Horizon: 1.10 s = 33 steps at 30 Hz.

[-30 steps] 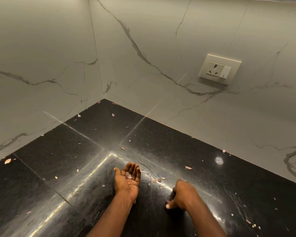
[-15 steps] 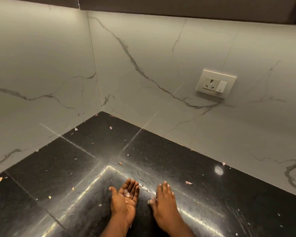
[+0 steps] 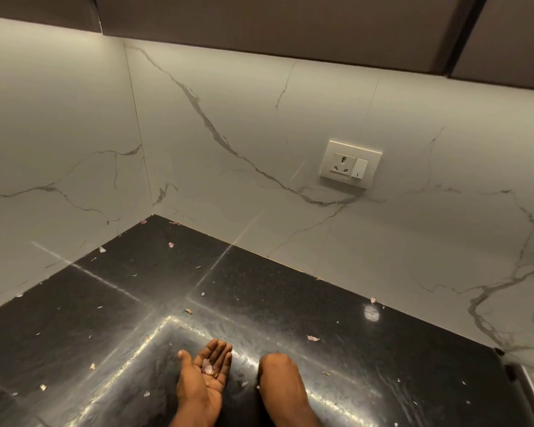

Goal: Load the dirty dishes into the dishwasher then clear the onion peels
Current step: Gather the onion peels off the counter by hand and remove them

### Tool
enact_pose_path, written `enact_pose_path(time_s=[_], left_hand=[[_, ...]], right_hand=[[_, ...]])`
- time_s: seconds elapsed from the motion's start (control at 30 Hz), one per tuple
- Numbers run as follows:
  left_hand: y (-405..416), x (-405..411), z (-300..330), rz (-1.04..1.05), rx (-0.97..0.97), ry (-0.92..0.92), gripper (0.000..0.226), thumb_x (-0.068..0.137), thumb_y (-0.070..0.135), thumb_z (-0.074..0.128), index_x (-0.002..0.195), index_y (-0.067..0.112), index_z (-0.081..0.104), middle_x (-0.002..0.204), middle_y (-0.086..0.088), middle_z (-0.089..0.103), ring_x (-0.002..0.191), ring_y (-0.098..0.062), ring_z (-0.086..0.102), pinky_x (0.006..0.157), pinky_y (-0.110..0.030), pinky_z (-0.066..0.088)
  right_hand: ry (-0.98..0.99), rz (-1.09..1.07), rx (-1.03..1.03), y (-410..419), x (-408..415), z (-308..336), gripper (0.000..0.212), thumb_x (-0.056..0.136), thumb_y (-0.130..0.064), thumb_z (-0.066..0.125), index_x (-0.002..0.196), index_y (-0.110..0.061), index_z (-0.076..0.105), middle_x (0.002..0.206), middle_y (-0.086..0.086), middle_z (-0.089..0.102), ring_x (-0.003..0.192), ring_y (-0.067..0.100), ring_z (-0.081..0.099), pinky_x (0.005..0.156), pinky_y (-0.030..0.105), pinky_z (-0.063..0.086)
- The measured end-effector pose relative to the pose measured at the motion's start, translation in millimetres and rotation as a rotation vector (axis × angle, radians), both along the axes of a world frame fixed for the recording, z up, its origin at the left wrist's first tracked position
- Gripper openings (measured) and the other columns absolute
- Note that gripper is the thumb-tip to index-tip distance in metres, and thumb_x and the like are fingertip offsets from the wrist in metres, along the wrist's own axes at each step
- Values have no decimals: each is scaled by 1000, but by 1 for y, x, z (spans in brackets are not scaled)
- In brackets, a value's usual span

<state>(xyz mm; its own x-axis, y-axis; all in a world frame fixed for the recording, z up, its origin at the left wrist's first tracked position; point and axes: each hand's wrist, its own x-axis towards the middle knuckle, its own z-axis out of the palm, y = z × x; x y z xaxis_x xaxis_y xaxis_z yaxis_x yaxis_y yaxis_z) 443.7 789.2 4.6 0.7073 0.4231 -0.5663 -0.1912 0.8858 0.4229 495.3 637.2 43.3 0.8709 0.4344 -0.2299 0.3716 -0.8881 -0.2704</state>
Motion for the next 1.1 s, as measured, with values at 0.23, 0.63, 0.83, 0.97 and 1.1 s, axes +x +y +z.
enact_pose_path(time_s=[0.23,0.63,0.83,0.97,1.1], left_hand=[[-54,4,16,-234,-72,76,78,108,58,26,99,-2,74,75,-19,74,62,-25,74,50,-29,61],[-124,23,31,-381,-167,29,57,110,49,32,110,5,69,95,-14,72,87,-27,75,79,-38,64],[-127,33,19,-279,-182,-39,61,112,40,29,91,-1,69,80,-17,76,69,-26,78,57,-38,64],[-107,37,13,-207,-201,-79,57,112,44,28,109,0,64,92,-18,78,81,-29,79,69,-38,66],[-103,39,21,-184,-199,-85,58,112,45,29,111,0,66,96,-18,77,88,-29,78,74,-38,65]], right_hand=[[55,-142,363,-5,-15,37,16,87,-20,60,87,-18,76,75,-1,73,62,3,65,57,20,49],[-131,-77,389,-57,-28,60,25,85,-8,65,100,-23,79,104,-2,73,97,18,67,87,34,54],[-149,-294,873,-106,-38,55,33,89,-12,58,112,-20,80,119,-7,76,111,-1,67,102,29,53],[-313,-748,253,-203,-39,4,75,102,-63,39,160,-15,35,168,8,27,155,19,24,127,40,25],[-49,-1016,-90,-243,-49,-24,122,74,-83,-16,162,2,-5,170,25,-8,159,37,-8,128,50,2]])
